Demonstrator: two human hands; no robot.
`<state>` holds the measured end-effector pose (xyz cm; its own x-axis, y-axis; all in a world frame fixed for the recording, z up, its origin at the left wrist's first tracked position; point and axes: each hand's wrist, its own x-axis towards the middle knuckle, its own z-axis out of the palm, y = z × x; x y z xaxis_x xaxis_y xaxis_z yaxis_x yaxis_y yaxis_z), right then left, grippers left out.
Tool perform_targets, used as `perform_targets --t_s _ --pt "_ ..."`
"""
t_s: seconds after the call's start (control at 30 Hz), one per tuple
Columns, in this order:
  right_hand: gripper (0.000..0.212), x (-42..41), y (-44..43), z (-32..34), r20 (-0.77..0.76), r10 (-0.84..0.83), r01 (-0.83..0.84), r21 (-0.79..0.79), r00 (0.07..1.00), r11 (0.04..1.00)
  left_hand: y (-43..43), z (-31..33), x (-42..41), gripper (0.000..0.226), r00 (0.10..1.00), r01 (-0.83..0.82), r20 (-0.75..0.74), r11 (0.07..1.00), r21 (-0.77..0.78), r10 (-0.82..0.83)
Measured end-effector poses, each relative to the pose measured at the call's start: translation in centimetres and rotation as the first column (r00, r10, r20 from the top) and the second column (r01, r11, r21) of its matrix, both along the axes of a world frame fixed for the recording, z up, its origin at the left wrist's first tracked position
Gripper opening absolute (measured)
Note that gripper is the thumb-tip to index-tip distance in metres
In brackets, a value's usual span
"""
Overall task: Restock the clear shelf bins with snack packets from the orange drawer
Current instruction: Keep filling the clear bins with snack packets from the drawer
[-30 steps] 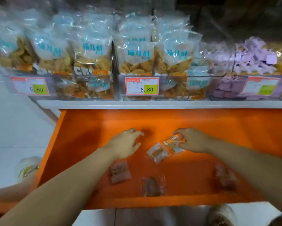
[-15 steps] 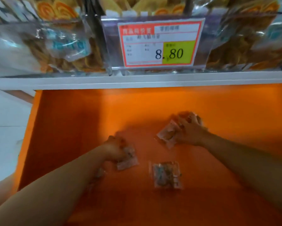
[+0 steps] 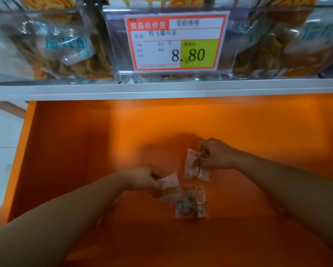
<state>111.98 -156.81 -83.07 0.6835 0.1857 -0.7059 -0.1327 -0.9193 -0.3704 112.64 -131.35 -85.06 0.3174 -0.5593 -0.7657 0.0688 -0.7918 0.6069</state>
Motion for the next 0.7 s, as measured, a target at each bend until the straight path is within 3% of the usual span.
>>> perform_targets --t_s 0.07,0.13,0.37,0.57,0.7 --pt "0.039 -0.3 0.0 0.3 -0.068 0.024 -0.025 -0.014 0.997 1.0 -1.3 -0.4 -1.9 0.018 0.985 0.171 0.028 0.985 -0.036 -0.17" --pt "0.036 -0.7 0.1 0.2 -0.086 0.047 -0.05 -0.036 0.995 0.998 -2.5 -1.4 -3.4 0.02 0.969 0.231 0.105 0.97 -0.074 -0.223" --pt "0.038 -1.4 0.4 -0.6 -0.145 0.123 -0.14 -0.112 0.982 0.984 -4.6 -2.8 -4.3 0.009 0.997 0.025 0.079 0.998 -0.062 -0.021" --pt "0.045 -1.4 0.0 -0.5 -0.072 0.072 -0.075 -0.039 0.995 0.996 -4.8 -2.3 -4.0 0.025 0.998 -0.066 0.002 0.998 -0.019 0.066" --pt "0.036 -0.7 0.3 1.7 0.029 0.04 -0.041 0.028 0.999 0.999 -4.1 1.0 -1.4 0.036 0.996 -0.035 0.081 0.999 -0.006 0.035"
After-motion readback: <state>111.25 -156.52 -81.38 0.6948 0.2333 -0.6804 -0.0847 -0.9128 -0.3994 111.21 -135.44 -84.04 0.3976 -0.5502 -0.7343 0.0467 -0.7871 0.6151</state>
